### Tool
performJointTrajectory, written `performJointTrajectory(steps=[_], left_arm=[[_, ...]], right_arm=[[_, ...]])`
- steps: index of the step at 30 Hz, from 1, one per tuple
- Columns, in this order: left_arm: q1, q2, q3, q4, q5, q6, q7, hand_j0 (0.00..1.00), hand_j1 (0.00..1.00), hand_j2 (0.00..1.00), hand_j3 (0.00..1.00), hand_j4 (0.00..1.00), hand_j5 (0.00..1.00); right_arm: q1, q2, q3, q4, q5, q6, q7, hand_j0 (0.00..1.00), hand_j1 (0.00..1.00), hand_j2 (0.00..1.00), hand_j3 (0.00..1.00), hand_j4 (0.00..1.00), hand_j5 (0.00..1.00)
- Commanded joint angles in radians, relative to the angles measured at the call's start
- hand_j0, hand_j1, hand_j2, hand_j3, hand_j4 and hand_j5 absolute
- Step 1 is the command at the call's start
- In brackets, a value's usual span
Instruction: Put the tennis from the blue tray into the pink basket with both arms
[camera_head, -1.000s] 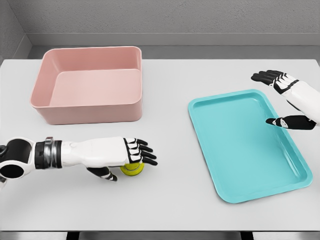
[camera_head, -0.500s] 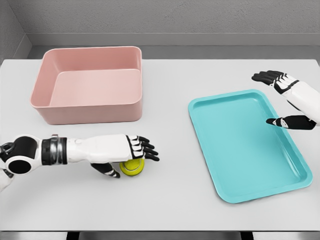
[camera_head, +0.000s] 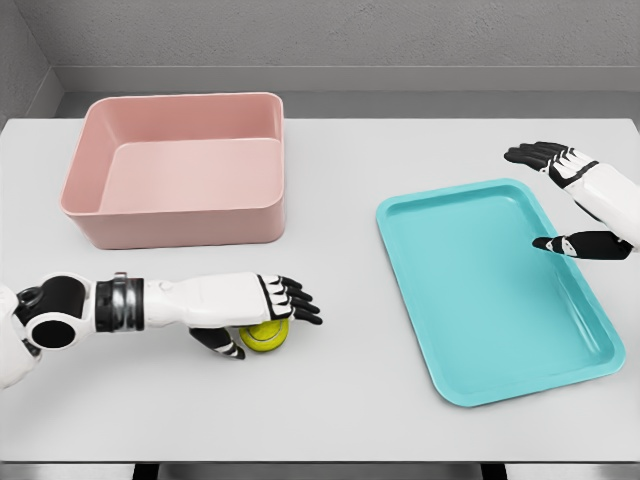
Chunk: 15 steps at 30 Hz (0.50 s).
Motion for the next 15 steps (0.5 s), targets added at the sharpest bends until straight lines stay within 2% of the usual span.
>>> performJointTrajectory(steps=[1, 3, 7, 15], left_arm=[[0.000, -0.005, -0.003, 0.007, 0.006, 0.001, -0.009, 1.00, 1.00, 1.00, 1.00, 1.00, 1.00], [0.000, -0.005, -0.003, 0.008, 0.006, 0.001, -0.012, 1.00, 1.00, 1.00, 1.00, 1.00, 1.00], [0.002, -0.005, -0.005, 0.010, 0.005, 0.001, -0.042, 0.81, 0.81, 0.81, 0.81, 0.81, 0.81], [-0.002, -0.005, -0.003, 0.008, 0.006, 0.001, -0.071, 0.64, 0.64, 0.64, 0.64, 0.64, 0.64]], right_arm=[[0.000, -0.001, 0.000, 0.000, -0.008, 0.003, -0.001, 1.00, 1.00, 1.00, 1.00, 1.00, 1.00], [0.000, -0.001, 0.000, -0.002, -0.008, 0.003, -0.001, 1.00, 1.00, 1.00, 1.00, 1.00, 1.00], [0.000, -0.001, 0.000, -0.002, -0.008, 0.003, -0.001, 1.00, 1.00, 1.00, 1.00, 1.00, 1.00], [0.000, -0.001, 0.000, -0.002, -0.008, 0.003, -0.001, 1.00, 1.00, 1.00, 1.00, 1.00, 1.00]])
